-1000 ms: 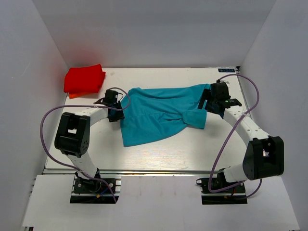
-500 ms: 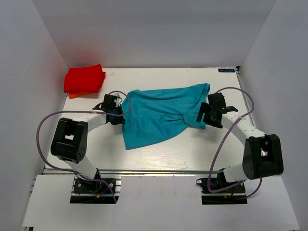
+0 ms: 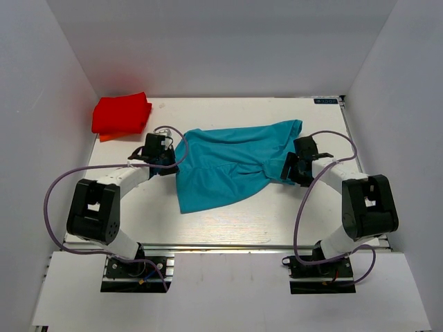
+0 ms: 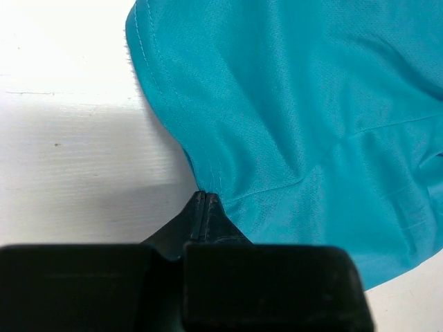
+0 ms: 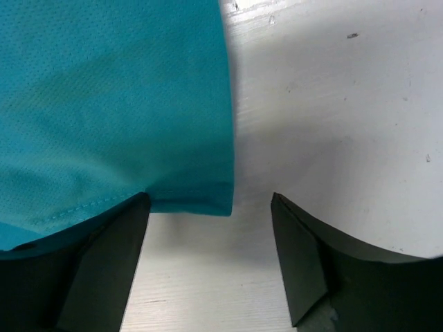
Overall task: Fold and stack the t-shirts
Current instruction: Flatten out the tshirt
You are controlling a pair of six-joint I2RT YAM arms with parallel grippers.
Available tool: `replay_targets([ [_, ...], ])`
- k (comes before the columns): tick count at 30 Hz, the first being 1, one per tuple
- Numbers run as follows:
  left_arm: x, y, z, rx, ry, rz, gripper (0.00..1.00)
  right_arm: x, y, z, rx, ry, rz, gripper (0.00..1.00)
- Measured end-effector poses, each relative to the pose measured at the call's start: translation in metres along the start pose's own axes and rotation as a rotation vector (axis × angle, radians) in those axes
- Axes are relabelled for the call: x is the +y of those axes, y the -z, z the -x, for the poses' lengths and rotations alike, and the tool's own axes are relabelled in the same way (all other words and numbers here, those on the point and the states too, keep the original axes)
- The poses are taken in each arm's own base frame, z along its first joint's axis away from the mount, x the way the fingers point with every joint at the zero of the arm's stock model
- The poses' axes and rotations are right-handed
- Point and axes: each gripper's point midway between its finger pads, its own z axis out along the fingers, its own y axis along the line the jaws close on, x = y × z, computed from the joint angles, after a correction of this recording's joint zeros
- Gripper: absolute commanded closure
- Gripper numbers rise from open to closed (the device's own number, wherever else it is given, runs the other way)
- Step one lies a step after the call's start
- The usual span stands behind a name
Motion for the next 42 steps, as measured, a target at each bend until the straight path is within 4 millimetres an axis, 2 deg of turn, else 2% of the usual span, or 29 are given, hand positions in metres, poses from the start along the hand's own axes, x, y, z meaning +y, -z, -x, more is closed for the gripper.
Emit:
replay_targets([
  [2,0.000,0.001,0.002,-0.006,-0.003,0.003,1.00,0.000,-0.002,0.001,-0.006,-0.008,-0.002,0.38],
  [4,0.001,0.001,0.002,-0.009,-0.004,0.007,1.00,0.002,-0.004,0.004,-0.016,-0.021,0.002,0.38],
  [5,0.001,0.001,0.002,-0.009,-0.004,0.009,1.00,0.003,-0.005,0.005,-0.019,-0.026,0.003,0.41],
  [8,0.002,0.001,0.002,-0.008,-0.004,0.013,1.00,0.004,-0.011,0.006,-0.022,-0.029,0.006,0.77],
  [9,0.002,0.002,0.001,-0.006,-0.004,0.015,1.00,0.006,-0.012,0.006,-0.021,-0.028,0.011,0.94],
  [10,0.003,0.002,0.001,-0.002,-0.003,0.018,1.00,0.007,-0.013,0.007,-0.023,-0.034,0.019,1.00],
  [15,0.002,0.004,0.003,0.004,-0.003,0.024,1.00,0.016,-0.011,0.006,-0.010,-0.035,0.071,1.00],
  [18,-0.003,0.011,0.015,-0.022,-0.005,0.013,1.00,0.022,0.003,0.013,-0.038,-0.026,0.111,1.00],
  [21,-0.014,0.027,0.038,-0.090,-0.012,-0.014,1.00,0.027,0.033,0.031,-0.117,-0.010,0.152,1.00],
  [24,-0.027,0.051,0.073,-0.181,-0.015,-0.025,1.00,0.036,0.075,0.068,-0.250,0.003,0.199,1.00],
  [27,-0.040,0.080,0.112,-0.297,-0.019,-0.036,1.00,0.044,0.125,0.113,-0.409,-0.001,0.234,1.00],
  [30,-0.047,0.113,0.143,-0.408,-0.016,-0.031,1.00,0.043,0.174,0.152,-0.556,-0.034,0.242,1.00],
  [33,-0.048,0.146,0.169,-0.502,-0.003,0.000,1.00,0.034,0.216,0.180,-0.674,-0.072,0.224,1.00],
  [38,-0.046,0.193,0.199,-0.625,0.019,0.062,1.00,0.015,0.279,0.219,-0.842,-0.107,0.168,1.00],
  [42,-0.047,0.221,0.210,-0.684,0.015,0.079,1.00,0.008,0.332,0.239,-0.966,-0.098,0.158,1.00],
])
